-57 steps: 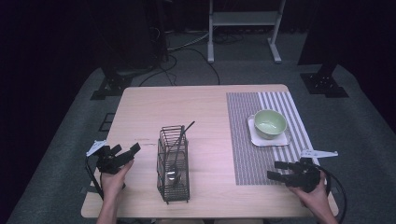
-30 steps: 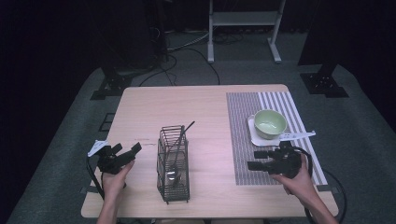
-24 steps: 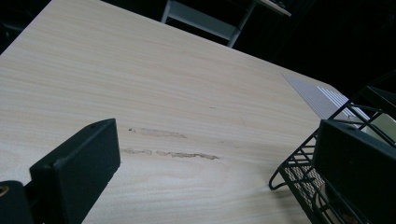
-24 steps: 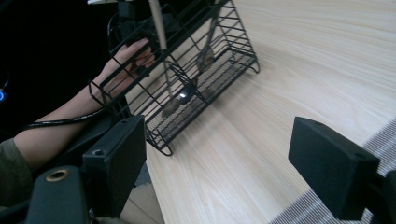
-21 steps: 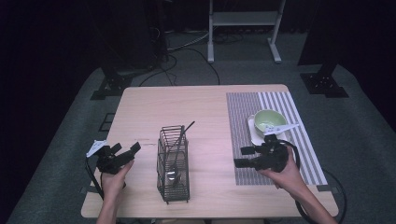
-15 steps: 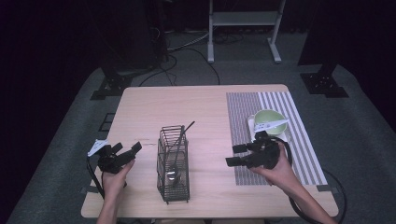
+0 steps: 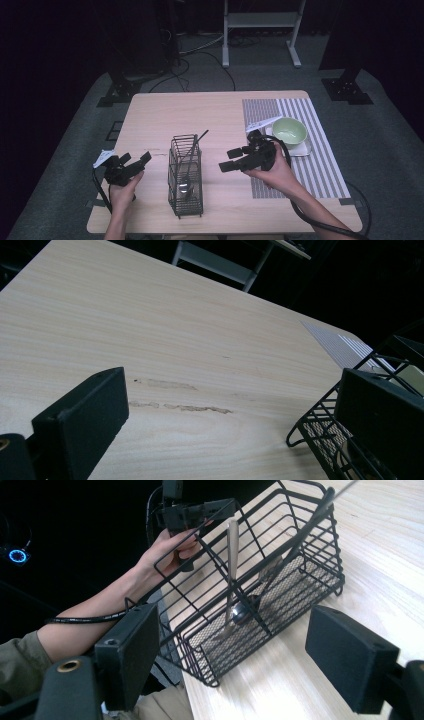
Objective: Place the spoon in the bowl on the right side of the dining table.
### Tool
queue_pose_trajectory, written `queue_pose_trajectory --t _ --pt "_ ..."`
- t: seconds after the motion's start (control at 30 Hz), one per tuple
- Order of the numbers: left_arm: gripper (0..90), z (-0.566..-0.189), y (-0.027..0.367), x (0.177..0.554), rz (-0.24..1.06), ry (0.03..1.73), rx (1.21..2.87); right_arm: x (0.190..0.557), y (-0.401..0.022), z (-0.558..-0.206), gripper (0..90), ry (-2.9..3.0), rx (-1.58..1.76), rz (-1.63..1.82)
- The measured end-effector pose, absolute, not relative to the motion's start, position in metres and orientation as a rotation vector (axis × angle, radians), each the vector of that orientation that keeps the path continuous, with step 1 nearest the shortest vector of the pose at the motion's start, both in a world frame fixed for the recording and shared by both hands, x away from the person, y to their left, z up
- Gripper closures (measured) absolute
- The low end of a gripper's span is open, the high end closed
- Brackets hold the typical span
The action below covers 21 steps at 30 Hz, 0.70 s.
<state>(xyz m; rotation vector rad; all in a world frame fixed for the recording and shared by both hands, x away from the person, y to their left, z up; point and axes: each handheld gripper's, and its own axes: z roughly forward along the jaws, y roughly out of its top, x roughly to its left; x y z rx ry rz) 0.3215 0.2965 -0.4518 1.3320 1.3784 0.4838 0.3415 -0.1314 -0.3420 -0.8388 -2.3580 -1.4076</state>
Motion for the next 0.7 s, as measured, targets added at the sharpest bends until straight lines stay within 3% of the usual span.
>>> queue_pose_trajectory --t 0.5,0.7 --pt "0.0 -0.453 0.295 0.323 0.481 1.382 1.339 0.351 -0.101 -0.334 25.1 -2.412 -0.830 -1.357" --pt "0.1 -0.454 0.295 0.323 0.482 1.386 1.339 0.355 -0.089 -0.333 31.4 -2.423 -0.825 -1.314"
